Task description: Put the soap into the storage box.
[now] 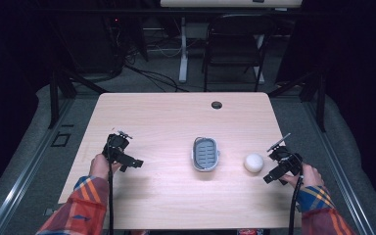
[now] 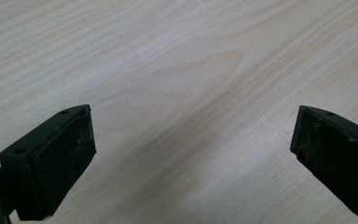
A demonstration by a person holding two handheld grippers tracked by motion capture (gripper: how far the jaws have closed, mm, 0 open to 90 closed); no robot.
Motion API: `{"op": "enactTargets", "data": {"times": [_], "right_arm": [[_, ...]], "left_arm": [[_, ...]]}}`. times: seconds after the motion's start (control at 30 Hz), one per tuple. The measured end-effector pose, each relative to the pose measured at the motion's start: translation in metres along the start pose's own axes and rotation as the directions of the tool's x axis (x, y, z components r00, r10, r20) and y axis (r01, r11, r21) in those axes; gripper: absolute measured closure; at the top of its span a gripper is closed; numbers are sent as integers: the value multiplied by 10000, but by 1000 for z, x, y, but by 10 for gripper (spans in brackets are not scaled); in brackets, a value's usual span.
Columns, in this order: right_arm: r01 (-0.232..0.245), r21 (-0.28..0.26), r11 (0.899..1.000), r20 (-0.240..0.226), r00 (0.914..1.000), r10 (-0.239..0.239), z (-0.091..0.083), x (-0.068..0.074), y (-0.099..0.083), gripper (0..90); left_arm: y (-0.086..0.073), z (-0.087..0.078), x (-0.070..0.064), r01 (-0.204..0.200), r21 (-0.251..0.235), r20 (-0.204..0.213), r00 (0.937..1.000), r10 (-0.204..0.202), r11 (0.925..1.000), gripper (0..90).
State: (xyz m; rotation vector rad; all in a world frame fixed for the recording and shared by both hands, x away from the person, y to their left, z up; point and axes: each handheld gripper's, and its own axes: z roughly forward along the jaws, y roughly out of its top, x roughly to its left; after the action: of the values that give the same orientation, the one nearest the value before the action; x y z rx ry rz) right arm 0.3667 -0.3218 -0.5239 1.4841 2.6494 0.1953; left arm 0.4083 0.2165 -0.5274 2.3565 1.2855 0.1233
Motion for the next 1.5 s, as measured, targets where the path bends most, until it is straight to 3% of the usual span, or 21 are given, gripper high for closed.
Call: {"op": "enactTargets", "data": {"times": [0.43, 0.47, 0.57, 0.6, 0.67, 0.8, 0.83, 0.9, 0.93, 1.0, 1.17, 1.37, 1.5], "right_arm": [[49, 69, 10000, -149, 9999, -48, 0, 2, 2, 3], [-94, -191, 9998, -129, 9999, 92, 0, 3, 1, 3], [-99, -192, 9998, -228, 9997, 95, -1, 4, 1, 3], [159, 69, 9998, -196, 9997, -158, -4, 3, 3, 2], [171, 83, 9998, -196, 9997, -169, -4, 3, 4, 2], [-71, -188, 9998, -244, 9997, 66, -2, 6, 5, 1], [266, 118, 9996, -254, 9993, -263, -5, 4, 7, 1], [245, 110, 9996, -340, 9991, -242, -5, 5, 8, 2], [-231, -524, 9984, -393, 9990, 210, -1, 7, 6, 1], [380, 70, 9993, -227, 9990, -379, -9, 5, 13, 1], [143, -340, 9993, -274, 9995, -153, -9, 7, 18, 0], [271, -392, 9989, -405, 9988, -287, -12, 10, 27, 0], [666, -299, 9973, -238, 9974, -673, -14, 14, 36, 0]], "left_arm": [[1, 0, -1, -119, -1, -6, 9999, 119, 9999, 0], [1, 0, -1, -142, -3, 10, 9999, 142, 9999, 0], [1, 0, -1, -127, 14, -17, 9999, 127, 9999, 0], [1, 0, -1, -101, 12, -1, 9999, 101, 9999, 0], [1, 0, -1, -104, 9, 11, 9999, 104, 9999, 0], [1, 0, -1, -102, -9, 30, 9999, 102, 9999, 0], [1, 0, -1, -99, -10, 29, 9999, 99, 10000, 0], [1, 0, -1, -88, -19, 25, 10000, 88, 10000, 0], [1, 0, -1, -76, -24, 17, 10000, 76, 10000, 0], [2, 1, -1, -49, -7, 25, 10000, 49, 10000, 0], [2, 1, 0, -47, 19, 13, 10000, 47, 10000, 0], [3, 2, -1, -28, 58, 53, 10000, 28, 10000, 0], [3, 2, 0, -48, 60, 26, 10000, 48, 10000, 0]]}}
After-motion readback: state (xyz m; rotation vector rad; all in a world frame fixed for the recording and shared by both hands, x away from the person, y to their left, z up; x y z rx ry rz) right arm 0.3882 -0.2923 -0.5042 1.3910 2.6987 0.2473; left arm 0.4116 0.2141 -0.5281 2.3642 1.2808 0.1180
